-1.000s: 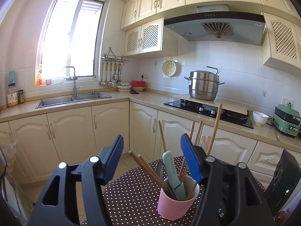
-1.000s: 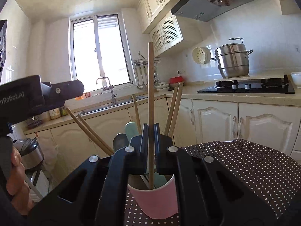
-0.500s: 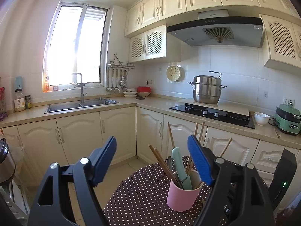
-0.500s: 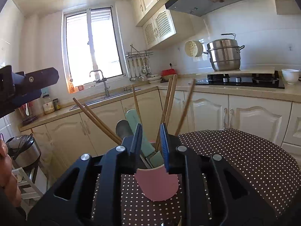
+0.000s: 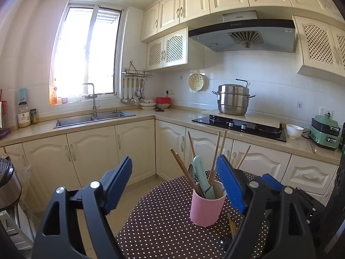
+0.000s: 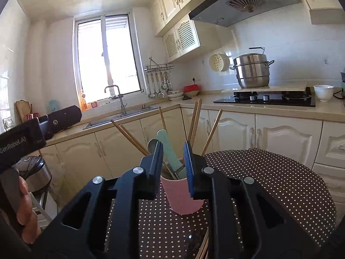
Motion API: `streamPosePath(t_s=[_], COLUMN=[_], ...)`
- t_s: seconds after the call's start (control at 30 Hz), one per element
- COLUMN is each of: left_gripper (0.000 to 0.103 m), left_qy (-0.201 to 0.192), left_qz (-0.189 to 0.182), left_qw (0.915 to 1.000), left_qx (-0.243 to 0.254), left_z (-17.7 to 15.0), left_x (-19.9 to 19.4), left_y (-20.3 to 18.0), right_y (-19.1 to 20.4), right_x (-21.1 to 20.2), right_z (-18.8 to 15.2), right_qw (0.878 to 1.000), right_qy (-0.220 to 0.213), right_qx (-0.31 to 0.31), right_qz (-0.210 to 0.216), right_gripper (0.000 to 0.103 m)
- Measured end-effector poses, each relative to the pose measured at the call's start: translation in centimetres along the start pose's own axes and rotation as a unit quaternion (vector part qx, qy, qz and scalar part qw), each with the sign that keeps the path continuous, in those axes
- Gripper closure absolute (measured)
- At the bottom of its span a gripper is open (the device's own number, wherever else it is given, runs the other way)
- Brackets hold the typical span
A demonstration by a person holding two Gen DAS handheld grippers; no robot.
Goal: Organize utensils
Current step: 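Withdraw both tools from the cup back toward the table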
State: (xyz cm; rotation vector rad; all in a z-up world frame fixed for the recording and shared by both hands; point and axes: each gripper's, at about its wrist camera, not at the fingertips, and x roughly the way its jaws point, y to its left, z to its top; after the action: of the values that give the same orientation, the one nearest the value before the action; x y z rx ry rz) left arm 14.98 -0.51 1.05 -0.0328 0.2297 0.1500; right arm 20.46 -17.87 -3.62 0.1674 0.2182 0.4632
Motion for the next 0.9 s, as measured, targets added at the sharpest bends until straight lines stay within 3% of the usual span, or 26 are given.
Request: streamPosePath(t_s=[0.17, 0.23, 0.3, 0.43, 0.6, 0.83, 0.87, 0.9], left_gripper=[0.024, 0.024, 0.024, 0.024, 0.024, 0.024, 0.025, 0.035], left_qy=[0.012, 0.020, 0.033, 0.095, 0.219, 0.369, 0.379, 0.394], left_qz=[-0.009, -0.015, -0.028, -0.074, -0.121, -0.143, -0.145, -0.150], left_qw=[0.9999, 0.9997, 0.9991, 0.9927, 0.9681, 0.9183, 0.9138, 0.9068], left_qx=[0.003, 0.004, 0.006, -0.002, -0.017, -0.015, -0.013, -0.012], left_z=[-0.8, -1.2, -1.7, -3.2, -6.4, -12.1, -12.7, -13.5], left_x=[-0.9, -1.2, -1.2, -0.1, 3.3, 8.2, 8.6, 9.1], left_y=[-0.6, -0.8, -1.0, -1.3, -1.8, -3.6, -3.8, -4.2], right_y=[0.7, 0.8, 1.0, 0.2, -1.4, -4.2, -4.6, -4.9], right_x=[-2.4, -3.0, -3.6, -4.5, -4.7, -4.4, -4.2, -4.1], right_z=[-0.2, -0.3, -0.6, -1.4, -2.6, -5.5, -6.0, -6.5], right_qw=[1.000, 1.000, 1.000, 0.999, 0.997, 0.989, 0.987, 0.986], right_qy=[-0.007, -0.007, -0.006, 0.008, 0.052, 0.122, 0.135, 0.141], right_qx=[-0.007, -0.011, -0.018, -0.017, -0.020, -0.001, 0.003, 0.007], right_qz=[-0.004, -0.008, -0.011, -0.029, -0.059, -0.085, -0.088, -0.089], right_gripper=[0.070, 0.059, 0.059, 0.054, 0.048, 0.043, 0.043, 0.043])
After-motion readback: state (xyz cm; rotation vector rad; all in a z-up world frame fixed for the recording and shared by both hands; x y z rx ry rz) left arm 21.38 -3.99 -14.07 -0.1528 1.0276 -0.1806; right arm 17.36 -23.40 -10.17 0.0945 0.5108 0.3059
